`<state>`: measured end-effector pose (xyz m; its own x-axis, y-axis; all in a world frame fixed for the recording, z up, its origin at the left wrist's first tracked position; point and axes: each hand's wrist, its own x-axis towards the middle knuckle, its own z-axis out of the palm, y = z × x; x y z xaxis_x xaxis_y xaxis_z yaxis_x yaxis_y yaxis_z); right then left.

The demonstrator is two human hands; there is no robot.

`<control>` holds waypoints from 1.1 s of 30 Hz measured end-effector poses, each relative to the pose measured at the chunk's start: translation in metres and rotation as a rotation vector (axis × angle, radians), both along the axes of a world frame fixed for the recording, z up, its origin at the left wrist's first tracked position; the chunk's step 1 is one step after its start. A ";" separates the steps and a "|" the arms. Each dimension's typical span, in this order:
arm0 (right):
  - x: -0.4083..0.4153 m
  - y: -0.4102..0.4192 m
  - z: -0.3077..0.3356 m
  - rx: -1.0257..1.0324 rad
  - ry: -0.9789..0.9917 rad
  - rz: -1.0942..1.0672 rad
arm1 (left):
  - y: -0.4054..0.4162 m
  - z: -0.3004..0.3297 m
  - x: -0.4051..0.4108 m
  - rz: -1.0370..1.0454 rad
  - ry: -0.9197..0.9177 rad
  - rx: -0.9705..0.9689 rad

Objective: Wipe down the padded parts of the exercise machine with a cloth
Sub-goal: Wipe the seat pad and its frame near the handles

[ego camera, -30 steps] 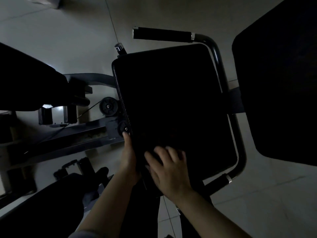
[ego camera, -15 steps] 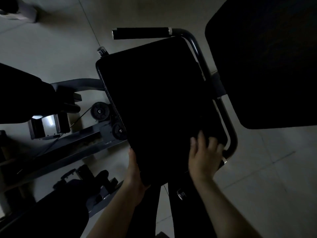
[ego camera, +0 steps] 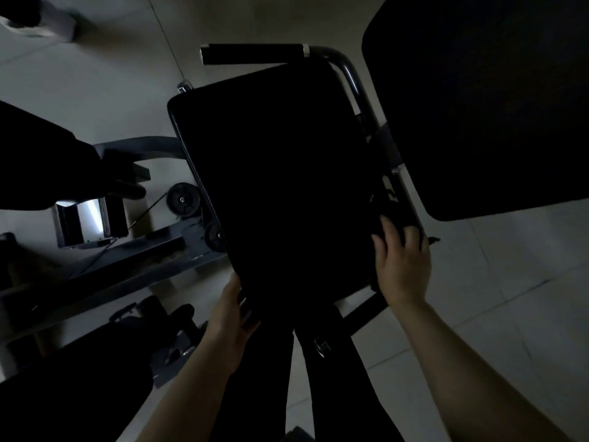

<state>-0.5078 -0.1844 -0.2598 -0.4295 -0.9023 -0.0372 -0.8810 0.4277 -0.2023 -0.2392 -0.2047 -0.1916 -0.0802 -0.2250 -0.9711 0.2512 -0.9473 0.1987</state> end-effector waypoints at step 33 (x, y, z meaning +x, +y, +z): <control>0.012 0.123 -0.055 -0.075 -0.410 -0.638 | 0.012 -0.050 -0.071 -1.775 -1.151 -1.250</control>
<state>-0.4954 -0.0612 -0.3150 -0.8337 -0.4898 -0.2549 -0.3152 0.8012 -0.5087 -0.3106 -0.1924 -0.2418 -0.5186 -0.8059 -0.2857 -0.8416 0.5400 0.0044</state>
